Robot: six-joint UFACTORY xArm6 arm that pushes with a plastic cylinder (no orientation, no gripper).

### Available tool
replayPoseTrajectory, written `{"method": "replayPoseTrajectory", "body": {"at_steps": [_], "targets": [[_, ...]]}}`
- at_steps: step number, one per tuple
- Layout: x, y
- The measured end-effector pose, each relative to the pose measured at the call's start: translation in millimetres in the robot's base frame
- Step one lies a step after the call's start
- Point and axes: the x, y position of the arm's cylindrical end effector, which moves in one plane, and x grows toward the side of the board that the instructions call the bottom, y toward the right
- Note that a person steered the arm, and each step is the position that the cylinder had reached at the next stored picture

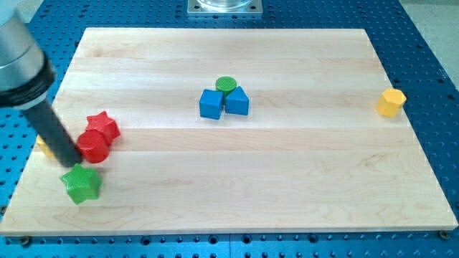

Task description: Push the heart towards the cube

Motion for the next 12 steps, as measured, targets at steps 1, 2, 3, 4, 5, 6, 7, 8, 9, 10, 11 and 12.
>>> {"method": "replayPoseTrajectory", "body": {"at_steps": [1, 2, 3, 4, 5, 6, 7, 8, 9, 10, 11, 12], "targets": [[5.1, -2.7], [21.0, 14.6], [28.1, -29.0], [10.0, -60.1], [-45.5, -64.0], [-82.1, -62.7], [-82.3, -62.7], [-82.3, -62.7], [-67.7, -62.7], [-38.8, -69.8], [-34.8, -73.9], [-42.7, -73.2]]}}
